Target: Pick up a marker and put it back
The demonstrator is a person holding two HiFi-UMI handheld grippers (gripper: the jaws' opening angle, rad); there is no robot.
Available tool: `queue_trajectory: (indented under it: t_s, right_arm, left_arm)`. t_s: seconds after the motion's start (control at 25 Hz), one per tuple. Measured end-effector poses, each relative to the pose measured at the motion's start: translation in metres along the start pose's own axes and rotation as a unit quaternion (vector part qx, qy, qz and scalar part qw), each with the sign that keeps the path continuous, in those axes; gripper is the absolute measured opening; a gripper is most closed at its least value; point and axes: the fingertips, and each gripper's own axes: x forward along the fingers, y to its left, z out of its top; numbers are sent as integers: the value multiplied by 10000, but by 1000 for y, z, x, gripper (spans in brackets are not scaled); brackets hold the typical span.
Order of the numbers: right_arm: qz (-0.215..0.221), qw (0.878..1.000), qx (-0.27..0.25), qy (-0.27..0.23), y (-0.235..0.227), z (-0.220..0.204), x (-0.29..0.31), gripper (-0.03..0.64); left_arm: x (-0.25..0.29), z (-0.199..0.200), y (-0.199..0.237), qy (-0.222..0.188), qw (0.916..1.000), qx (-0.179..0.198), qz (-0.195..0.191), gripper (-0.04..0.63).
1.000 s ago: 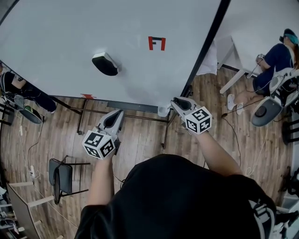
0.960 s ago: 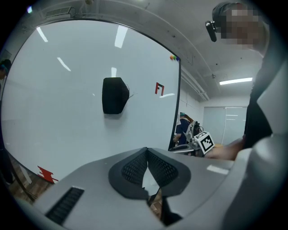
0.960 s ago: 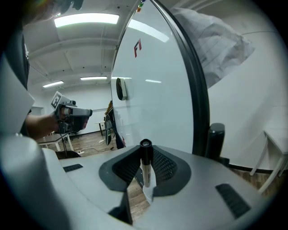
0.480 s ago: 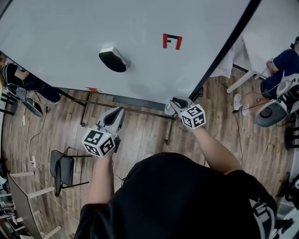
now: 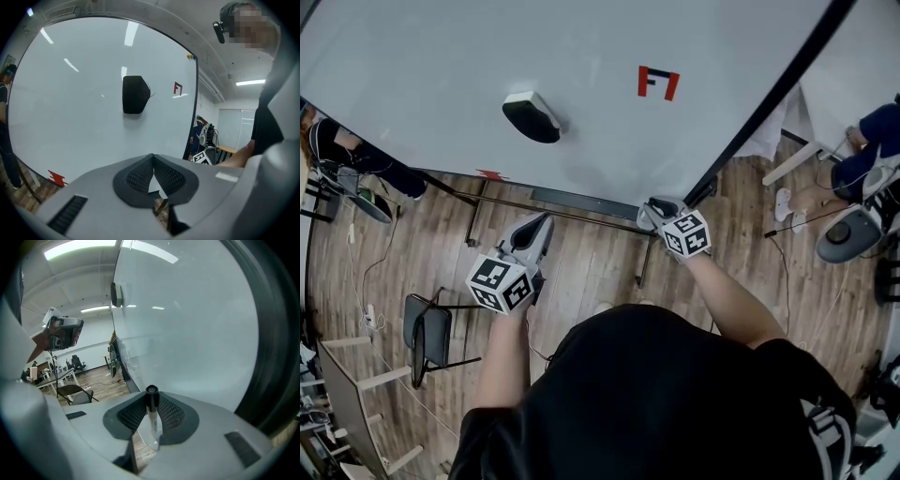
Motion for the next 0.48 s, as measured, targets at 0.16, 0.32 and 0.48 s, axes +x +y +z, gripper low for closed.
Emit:
queue_trajectory:
  t_s: [0.16,0.32,0.48]
  right_arm:
    - [-3,10000,-32,60,0,-8,4,67]
    - [6,9999,-4,147,0,-15,7,67]
    - [-2,9997,-17,254,-1,-24,10,67]
  left_arm:
    - [3,-1,0,10,10000,0,-16,11]
    - [4,-3,-1,14,10000,-24,-32,11]
    - [5,-6,-1,32,10000,-33,-51,11]
